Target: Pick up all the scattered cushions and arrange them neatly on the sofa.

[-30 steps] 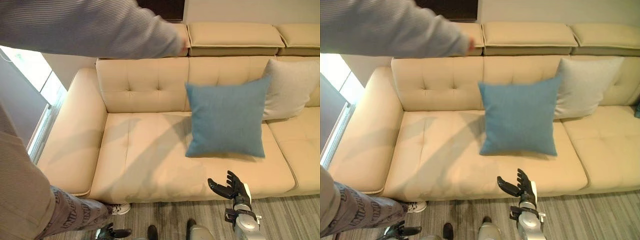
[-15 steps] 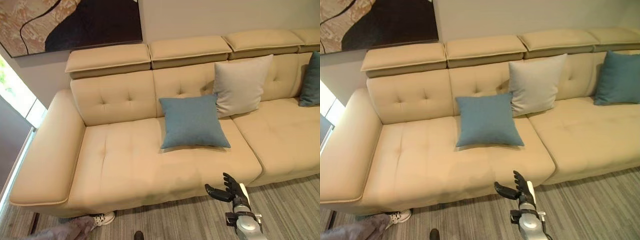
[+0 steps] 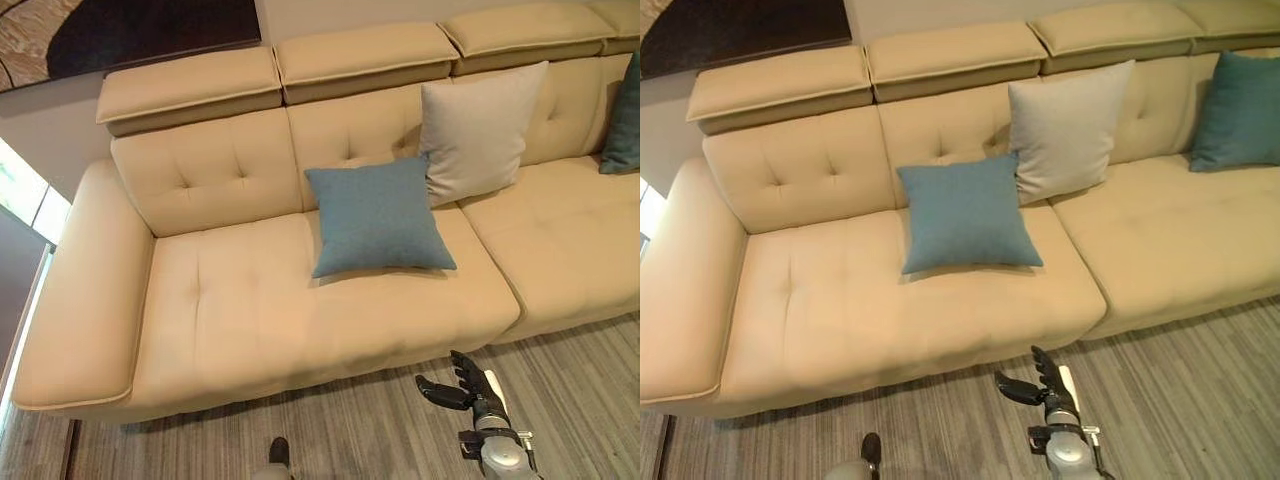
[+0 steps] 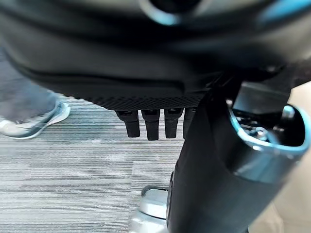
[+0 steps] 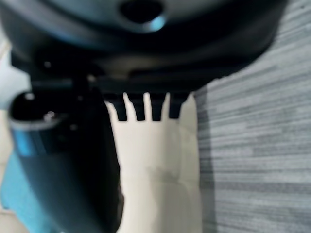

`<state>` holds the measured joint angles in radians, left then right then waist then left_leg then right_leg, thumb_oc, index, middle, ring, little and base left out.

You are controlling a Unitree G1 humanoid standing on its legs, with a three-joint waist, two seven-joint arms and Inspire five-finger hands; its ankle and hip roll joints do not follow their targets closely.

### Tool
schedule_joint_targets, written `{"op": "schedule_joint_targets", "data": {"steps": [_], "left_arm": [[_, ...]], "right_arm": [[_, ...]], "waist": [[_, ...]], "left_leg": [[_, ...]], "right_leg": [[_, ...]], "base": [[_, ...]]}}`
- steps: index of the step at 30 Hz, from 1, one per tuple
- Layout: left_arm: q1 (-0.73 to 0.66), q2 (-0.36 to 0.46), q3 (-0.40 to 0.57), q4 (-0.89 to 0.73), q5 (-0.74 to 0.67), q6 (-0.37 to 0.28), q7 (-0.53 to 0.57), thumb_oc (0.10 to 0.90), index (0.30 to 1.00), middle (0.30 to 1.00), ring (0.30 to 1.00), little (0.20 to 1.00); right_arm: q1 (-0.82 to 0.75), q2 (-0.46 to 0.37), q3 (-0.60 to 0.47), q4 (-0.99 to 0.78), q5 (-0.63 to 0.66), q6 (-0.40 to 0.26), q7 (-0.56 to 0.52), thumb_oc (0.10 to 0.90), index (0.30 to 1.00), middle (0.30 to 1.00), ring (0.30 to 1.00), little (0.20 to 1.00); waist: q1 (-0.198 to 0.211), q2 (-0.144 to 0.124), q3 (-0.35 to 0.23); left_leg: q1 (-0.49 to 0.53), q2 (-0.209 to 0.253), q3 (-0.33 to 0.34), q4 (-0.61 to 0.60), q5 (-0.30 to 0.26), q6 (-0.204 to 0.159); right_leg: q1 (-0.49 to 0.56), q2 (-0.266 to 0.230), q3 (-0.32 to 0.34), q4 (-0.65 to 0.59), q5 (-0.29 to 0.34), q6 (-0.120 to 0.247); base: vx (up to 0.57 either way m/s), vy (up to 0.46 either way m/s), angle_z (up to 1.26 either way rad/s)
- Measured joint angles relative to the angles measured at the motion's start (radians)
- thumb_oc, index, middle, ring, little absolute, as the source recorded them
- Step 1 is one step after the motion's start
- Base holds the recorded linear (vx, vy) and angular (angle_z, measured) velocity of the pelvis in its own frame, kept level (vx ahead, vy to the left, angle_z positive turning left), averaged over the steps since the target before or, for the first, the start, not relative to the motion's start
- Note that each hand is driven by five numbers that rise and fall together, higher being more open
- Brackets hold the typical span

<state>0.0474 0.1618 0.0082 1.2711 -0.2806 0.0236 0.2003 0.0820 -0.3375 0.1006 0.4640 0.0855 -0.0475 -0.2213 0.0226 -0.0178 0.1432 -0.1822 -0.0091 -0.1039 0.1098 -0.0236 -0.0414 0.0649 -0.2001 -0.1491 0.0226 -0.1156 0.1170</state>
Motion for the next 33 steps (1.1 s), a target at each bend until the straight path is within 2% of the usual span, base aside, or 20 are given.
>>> {"op": "schedule_joint_targets", "data": {"steps": [1, 2, 4, 6, 7, 8, 10, 12, 13, 15, 16, 18, 20, 23, 26, 27, 29, 31, 32, 33], "left_arm": [[0.009, -0.003, -0.008, 0.017, 0.01, 0.003, -0.001, 0.8, 0.9, 0.9, 0.9, 0.9], [-0.008, -0.004, -0.009, 0.025, 0.022, 0.012, 0.004, 0.8, 0.9, 0.9, 0.9, 0.9], [-0.024, -0.002, -0.049, 0.038, 0.08, 0.017, 0.008, 0.8, 0.9, 0.9, 0.9, 0.9], [-0.047, 0.011, -0.079, 0.036, 0.129, 0.018, 0.01, 0.8, 0.9, 0.9, 0.9, 0.9], [-0.049, 0.017, -0.083, 0.039, 0.137, 0.019, 0.009, 0.8, 0.9, 0.9, 0.9, 0.9], [-0.063, 0.02, -0.083, 0.035, 0.152, 0.02, 0.009, 0.8, 0.9, 0.9, 0.9, 0.9], [-0.072, 0.02, -0.084, 0.034, 0.17, 0.022, 0.009, 0.8, 0.9, 0.9, 0.9, 0.9], [-0.082, 0.022, -0.088, 0.02, 0.188, 0.019, 0.009, 0.8, 0.9, 0.9, 0.9, 0.9], [-0.09, 0.018, -0.11, 0.016, 0.207, 0.017, 0.01, 0.8, 0.9, 0.9, 0.9, 0.9], [-0.099, 0.018, -0.127, 0.014, 0.218, 0.017, 0.01, 0.8, 0.9, 0.9, 0.9, 0.9], [-0.112, 0.01, -0.133, 0.012, 0.225, 0.017, 0.011, 0.8, 0.9, 0.9, 0.9, 0.9], [-0.103, -0.014, -0.161, 0.011, 0.245, 0.017, 0.012, 0.8, 0.9, 0.9, 0.9, 0.9], [-0.102, -0.049, -0.161, -0.009, 0.245, 0.014, 0.013, 0.8, 0.9, 0.9, 0.9, 0.9], [-0.099, -0.052, -0.162, -0.038, 0.245, -0.01, 0.019, 0.8, 0.9, 0.9, 0.9, 0.9], [-0.108, -0.052, -0.162, -0.053, 0.244, -0.022, 0.029, 0.8, 0.9, 0.9, 0.9, 0.9], [-0.118, -0.05, -0.161, -0.052, 0.244, -0.024, 0.031, 0.8, 0.9, 0.9, 0.9, 0.9], [-0.157, -0.036, -0.155, -0.052, 0.241, -0.03, 0.035, 0.8, 0.9, 0.9, 0.9, 0.9], [-0.168, -0.032, -0.156, -0.054, 0.241, -0.029, 0.035, 0.8, 0.9, 0.9, 0.9, 0.9], [-0.176, -0.035, -0.158, -0.059, 0.241, -0.03, 0.034, 0.8, 0.9, 0.9, 0.9, 0.9], [-0.179, -0.039, -0.163, -0.061, 0.24, -0.031, 0.033, 0.8, 0.9, 0.9, 0.9, 0.9]], "right_arm": [[-0.031, 0.007, -0.001, 0.008, -0.001, -0.001, 0.0, 0.8, 0.9, 0.9, 0.9, 0.9], [-0.043, 0.016, 0.001, -0.001, 0.001, -0.002, -0.001, 0.8, 0.9, 0.9, 0.9, 0.9], [-0.048, 0.02, 0.005, -0.001, 0.001, -0.005, 0.0, 0.8, 0.9, 0.9, 0.9, 0.9], [-0.048, 0.033, 0.007, 0.004, -0.003, -0.006, 0.0, 0.8, 0.9, 0.9, 0.9, 0.9], [-0.054, 0.037, 0.012, 0.007, -0.003, -0.001, 0.001, 0.8, 0.9, 0.9, 0.9, 0.9], [-0.045, 0.04, 0.023, 0.009, -0.005, 0.0, 0.006, 0.8, 0.9, 0.9, 0.9, 0.9], [-0.023, 0.043, 0.026, 0.011, -0.005, 0.0, 0.01, 0.8, 0.9, 0.9, 0.9, 0.9], [0.0, 0.043, 0.023, 0.016, -0.005, 0.002, 0.013, 0.8, 0.9, 0.9, 0.9, 0.9], [0.001, 0.042, 0.018, 0.022, -0.005, 0.002, 0.013, 0.8, 0.9, 0.9, 0.9, 0.9], [0.013, 0.045, 0.016, 0.029, -0.005, 0.003, 0.011, 0.8, 0.9, 0.9, 0.9, 0.9], [0.022, 0.044, 0.012, 0.034, -0.004, 0.007, 0.01, 0.8, 0.9, 0.9, 0.9, 0.9], [0.041, 0.036, 0.004, 0.037, -0.001, 0.012, 0.004, 0.8, 0.9, 0.9, 0.9, 0.9], [0.056, 0.012, -0.001, 0.056, 0.004, 0.021, -0.001, 0.8, 0.9, 0.9, 0.9, 0.9], [0.05, -0.019, -0.002, 0.068, 0.007, 0.02, 0.0, 0.8, 0.9, 0.9, 0.9, 0.9], [0.024, -0.033, -0.002, 0.064, 0.008, 0.012, 0.0, 0.8, 0.9, 0.9, 0.9, 0.9], [0.016, -0.036, -0.001, 0.065, 0.008, 0.008, 0.0, 0.8, 0.9, 0.9, 0.9, 0.9], [0.007, -0.034, 0.0, 0.064, 0.013, 0.008, -0.003, 0.8, 0.9, 0.9, 0.9, 0.9], [0.009, -0.026, -0.005, 0.062, 0.014, 0.007, -0.008, 0.8, 0.9, 0.9, 0.9, 0.9], [0.005, -0.013, -0.01, 0.063, 0.016, 0.007, -0.014, 0.8, 0.9, 0.9, 0.9, 0.9], [0.007, -0.013, -0.017, 0.064, 0.017, 0.007, -0.019, 0.8, 0.9, 0.9, 0.9, 0.9]], "waist": [[0.01, 0.021, 0.001], [-0.009, 0.018, 0.005], [-0.01, 0.019, 0.008], [-0.024, 0.014, 0.011], [-0.013, 0.014, 0.013], [-0.011, 0.012, 0.014], [-0.021, 0.014, 0.015], [-0.051, 0.024, 0.019], [-0.058, 0.049, 0.034], [-0.081, 0.057, 0.04], [-0.102, 0.078, 0.048], [-0.12, 0.131, 0.054], [-0.121, 0.17, 0.05], [-0.121, 0.166, 0.047], [-0.121, 0.135, 0.047], [-0.115, 0.122, 0.046], [-0.101, 0.079, 0.059], [-0.094, 0.057, 0.058], [-0.091, 0.033, 0.07], [-0.091, 0.03, 0.069]], "left_leg": [[0.05, -0.018, -0.042, -0.084, 0.059, 0.017], [0.059, -0.025, -0.017, -0.094, 0.063, 0.015], [0.063, -0.016, 0.04, -0.077, 0.045, 0.025], [0.075, 0.003, 0.101, -0.072, 0.03, 0.03], [0.077, 0.006, 0.117, -0.072, 0.029, 0.031], [0.089, 0.018, 0.156, -0.071, 0.019, 0.039], [0.115, 0.017, 0.179, -0.079, 0.012, 0.036], [0.13, 0.022, 0.192, -0.085, 0.01, 0.038], [0.142, 0.035, 0.202, -0.106, 0.006, 0.044], [0.15, 0.038, 0.208, -0.124, 0.016, 0.033], [0.16, 0.054, 0.201, -0.134, 0.019, 0.029], [0.171, 0.085, 0.189, -0.16, 0.043, -0.005], [0.175, 0.107, 0.172, -0.157, 0.057, -0.01], [0.154, 0.131, 0.144, -0.089, 0.078, -0.02], [0.101, 0.135, 0.125, -0.004, 0.1, -0.034], [0.059, 0.142, 0.11, 0.069, 0.105, -0.042], [-0.023, 0.15, 0.098, 0.207, 0.143, -0.063], [-0.041, 0.163, 0.106, 0.235, 0.162, -0.055], [-0.063, 0.136, 0.122, 0.248, 0.105, -0.041], [-0.063, 0.112, 0.123, 0.232, 0.077, -0.031]], "right_leg": [[-0.033, 0.013, 0.047, 0.028, -0.006, 0.007], [-0.057, 0.006, 0.065, 0.045, -0.001, 0.013], [-0.112, 0.003, 0.067, 0.115, 0.003, 0.013], [-0.154, -0.008, 0.028, 0.163, 0.011, 0.015], [-0.167, -0.006, 0.003, 0.183, 0.015, 0.007], [-0.179, -0.009, -0.054, 0.184, 0.029, -0.012], [-0.168, -0.018, -0.087, 0.179, 0.03, -0.015], [-0.169, -0.02, -0.089, 0.18, 0.028, -0.013], [-0.204, -0.018, -0.083, 0.218, 0.017, -0.013], [-0.211, -0.027, -0.066, 0.143, 0.052, -0.011], [-0.209, -0.012, -0.029, 0.121, 0.078, 0.007], [-0.173, 0.037, 0.008, 0.053, 0.103, 0.002], [-0.145, 0.066, -0.014, 0.031, 0.113, -0.014], [-0.12, 0.094, -0.024, 0.029, 0.088, -0.029], [-0.118, 0.099, -0.037, 0.026, 0.086, -0.06], [-0.117, 0.113, -0.042, 0.034, 0.074, -0.082], [-0.108, 0.12, -0.065, 0.049, 0.063, -0.11], [-0.102, 0.125, -0.085, 0.05, 0.054, -0.134], [-0.084, 0.123, -0.096, 0.038, 0.038, -0.154], [-0.079, 0.115, -0.101, 0.031, 0.043, -0.155]], "base": [[0.02, 0.123, -1.32], [0.01, 0.096, -1.1], [0.03, 0.053, -0.85], [0.05, 0.005, -0.84], [0.13, -0.093, -0.96], [0.12, -0.078, -0.85], [0.13, -0.116, -0.57], [0.14, -0.155, -0.32], [0.14, -0.118, -0.31], [0.25, -0.268, -0.19], [0.2, -0.245, -0.07], [0.13, -0.192, 0.1], [0.25, -0.392, 0.1], [0.18, -0.422, 0.08], [0.04, -0.264, 0.17], [0.07, -0.376, 0.34], [0.09, -0.194, 0.36], [0.22, -0.112, 0.38], [0.23, -0.104, 0.45], [0.25, -0.099, 0.4]]}}
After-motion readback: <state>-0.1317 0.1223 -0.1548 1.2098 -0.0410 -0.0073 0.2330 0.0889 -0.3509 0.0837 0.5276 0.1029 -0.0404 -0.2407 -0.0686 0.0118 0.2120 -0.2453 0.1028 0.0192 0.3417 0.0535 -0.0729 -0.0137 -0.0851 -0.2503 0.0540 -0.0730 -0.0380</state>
